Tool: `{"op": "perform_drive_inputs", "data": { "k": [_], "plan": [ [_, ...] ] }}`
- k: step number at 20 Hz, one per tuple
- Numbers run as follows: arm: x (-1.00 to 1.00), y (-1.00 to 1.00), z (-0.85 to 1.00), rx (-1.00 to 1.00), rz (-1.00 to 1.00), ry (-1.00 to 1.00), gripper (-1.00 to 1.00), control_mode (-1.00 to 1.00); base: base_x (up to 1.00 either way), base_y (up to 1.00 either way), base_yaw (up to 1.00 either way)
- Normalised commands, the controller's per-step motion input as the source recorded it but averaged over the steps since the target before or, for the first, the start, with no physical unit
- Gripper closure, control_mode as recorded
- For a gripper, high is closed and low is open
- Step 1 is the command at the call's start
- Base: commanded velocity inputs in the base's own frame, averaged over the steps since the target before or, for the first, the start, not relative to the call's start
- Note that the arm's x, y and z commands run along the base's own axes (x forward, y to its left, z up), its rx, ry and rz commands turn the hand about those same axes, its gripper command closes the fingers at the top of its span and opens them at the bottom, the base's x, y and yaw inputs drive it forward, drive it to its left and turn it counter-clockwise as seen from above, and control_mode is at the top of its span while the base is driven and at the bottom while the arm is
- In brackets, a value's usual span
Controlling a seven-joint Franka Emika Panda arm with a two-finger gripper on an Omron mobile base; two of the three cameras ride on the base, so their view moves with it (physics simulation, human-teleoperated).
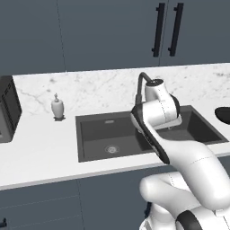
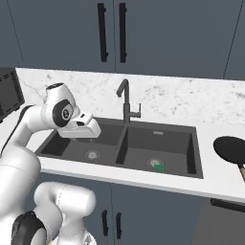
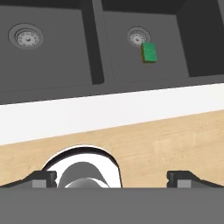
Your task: Pick the pan and sponge and place them into the sink. Then turn on the water.
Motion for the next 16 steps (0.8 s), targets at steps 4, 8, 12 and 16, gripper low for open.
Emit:
{"op": "perform_drive_inputs", "data": {
  "k": [4, 8, 12, 16],
  "plan": [
    [0.00, 0.00, 0.00, 0.00, 0.00, 0.00, -1.00, 1.00, 0.28, -0.38, 0.00],
    [0.00, 0.00, 0.00, 0.00, 0.00, 0.00, -1.00, 1.00, 0.35, -0.50, 0.00],
    [0.00, 0.00, 0.00, 0.00, 0.00, 0.00, -1.00, 1.00, 0.28, -0.46, 0.00],
    [0.00, 0.00, 0.00, 0.00, 0.00, 0.00, -1.00, 1.00, 0.17, -0.46, 0.00]
  ]
}}
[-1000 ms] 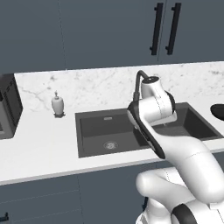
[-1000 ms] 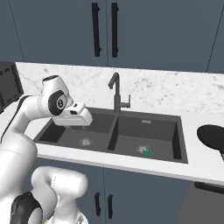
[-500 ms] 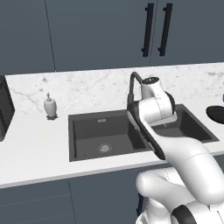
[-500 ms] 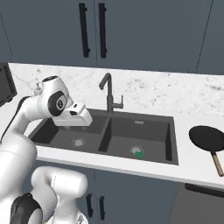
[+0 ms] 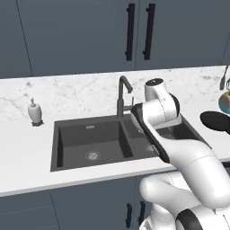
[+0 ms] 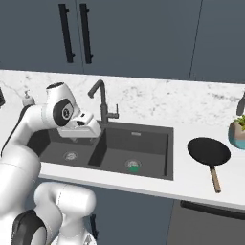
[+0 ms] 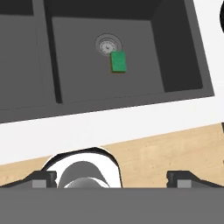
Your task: Pick the pan and sponge and place them into the sink. Then turn on the water.
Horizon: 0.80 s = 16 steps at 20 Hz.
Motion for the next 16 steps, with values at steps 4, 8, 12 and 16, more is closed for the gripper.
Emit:
{"op": "perform_drive_inputs", "data": {
  "k": [4, 8, 12, 16],
  "plan": [
    [0.00, 0.00, 0.00, 0.00, 0.00, 0.00, -1.00, 1.00, 0.09, -0.47, 0.00],
    [0.00, 0.00, 0.00, 0.00, 0.00, 0.00, -1.00, 1.00, 0.14, -0.43, 0.00],
    [0.00, 0.00, 0.00, 0.00, 0.00, 0.00, -1.00, 1.00, 0.29, -0.13, 0.00],
    [0.00, 0.00, 0.00, 0.00, 0.00, 0.00, -1.00, 1.00, 0.25, 0.00, 0.00]
  ]
}}
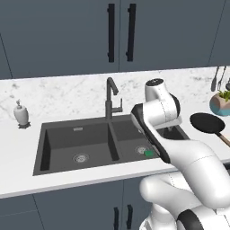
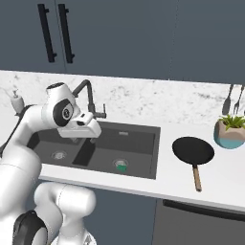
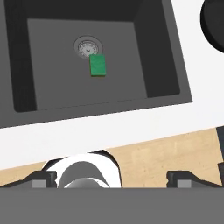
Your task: Pick the pan and sponge and place them into the sink. Then turn on the water.
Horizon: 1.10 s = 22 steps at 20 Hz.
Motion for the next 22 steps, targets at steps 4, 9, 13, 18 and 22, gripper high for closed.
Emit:
{"op": "perform_drive_inputs", "data": {
  "k": [4, 9, 13, 18, 22],
  "plan": [
    [0.00, 0.00, 0.00, 0.00, 0.00, 0.00, -1.00, 1.00, 0.36, 0.00, 0.00],
    [0.00, 0.00, 0.00, 0.00, 0.00, 0.00, -1.00, 1.00, 0.49, 0.04, 0.00],
    [0.00, 0.00, 0.00, 0.00, 0.00, 0.00, -1.00, 1.00, 0.51, 0.02, 0.00],
    [0.00, 0.00, 0.00, 0.00, 0.00, 0.00, -1.00, 1.00, 0.14, 0.00, 0.00],
    [0.00, -0.12, -0.01, 0.02, 0.00, 0.00, -1.00, -1.00, 0.00, 0.00, 0.00]
  ]
}}
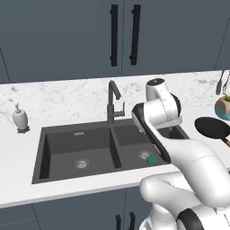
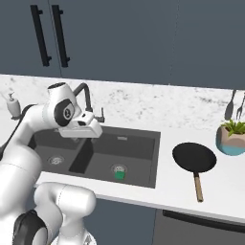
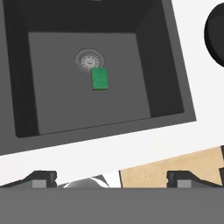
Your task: Pick the pan and sponge and place them into the sink. Then turn on the water.
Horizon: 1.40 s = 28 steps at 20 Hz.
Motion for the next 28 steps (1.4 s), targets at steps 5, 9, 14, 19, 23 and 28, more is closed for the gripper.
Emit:
{"op": "perform_drive_inputs", "data": {
  "k": [5, 9, 14, 19, 23, 28],
  "plan": [
    [0.00, -0.37, 0.00, 0.01, 0.00, 0.00, -1.00, -1.00, 0.00, 0.00, 0.00],
    [0.00, -0.58, 0.00, 0.00, 0.00, 0.00, -1.00, -1.00, 0.00, 0.00, 0.00],
    [0.00, -0.61, -0.01, 0.00, 0.00, 0.01, -1.00, -1.00, 0.00, 0.00, 0.00],
    [0.00, -0.69, -0.03, 0.00, 0.01, 0.05, -1.00, -1.00, 0.00, 0.00, 0.00],
    [0.03, -0.73, -0.26, 0.00, 0.03, 0.08, -1.00, -1.00, 0.00, 0.00, 0.00],
    [0.02, -0.69, -0.32, 0.00, 0.03, 0.06, -1.00, -1.00, 0.00, 0.00, 0.00]
  ]
}}
